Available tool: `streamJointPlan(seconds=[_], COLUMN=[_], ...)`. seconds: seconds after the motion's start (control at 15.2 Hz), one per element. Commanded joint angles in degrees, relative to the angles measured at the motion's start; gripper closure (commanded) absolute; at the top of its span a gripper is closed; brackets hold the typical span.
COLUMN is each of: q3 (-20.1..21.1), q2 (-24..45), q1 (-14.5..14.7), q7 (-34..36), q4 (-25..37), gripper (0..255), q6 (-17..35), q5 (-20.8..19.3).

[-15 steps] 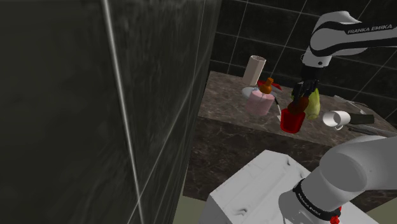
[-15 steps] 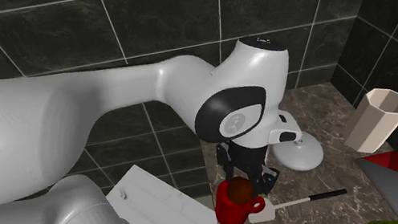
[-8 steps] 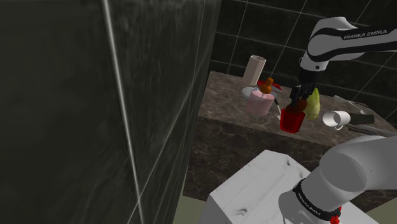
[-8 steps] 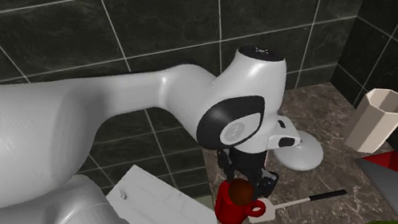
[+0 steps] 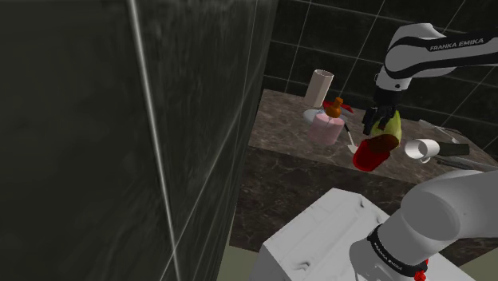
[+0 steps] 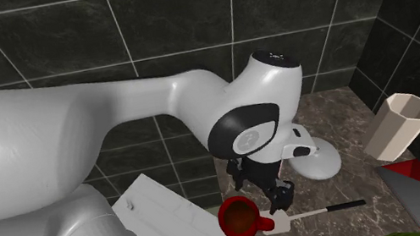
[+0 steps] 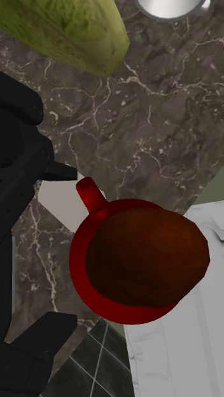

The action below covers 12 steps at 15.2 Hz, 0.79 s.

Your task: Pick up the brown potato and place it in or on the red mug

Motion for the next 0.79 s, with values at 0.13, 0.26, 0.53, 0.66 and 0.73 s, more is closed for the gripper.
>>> streamJointPlan(seconds=[0.13, 0.26, 0.53, 0.66, 0.73], q3=[1.0, 1.8, 1.8, 1.8, 1.8], q2=[-0.4, -0.4, -0.4, -0.4, -0.4], q1=[0.5, 0.8, 0.8, 0.8, 0.8], q7=[-0.1, -0.3, -0.3, -0.3, -0.3], q4=[3.5, 6.9, 6.9, 6.9, 6.9], gripper=[0, 0, 0, 0, 0], q6=[-4.0, -7.3, -7.3, -7.3, -7.3], q5=[1.0, 1.7, 1.7, 1.7, 1.7])
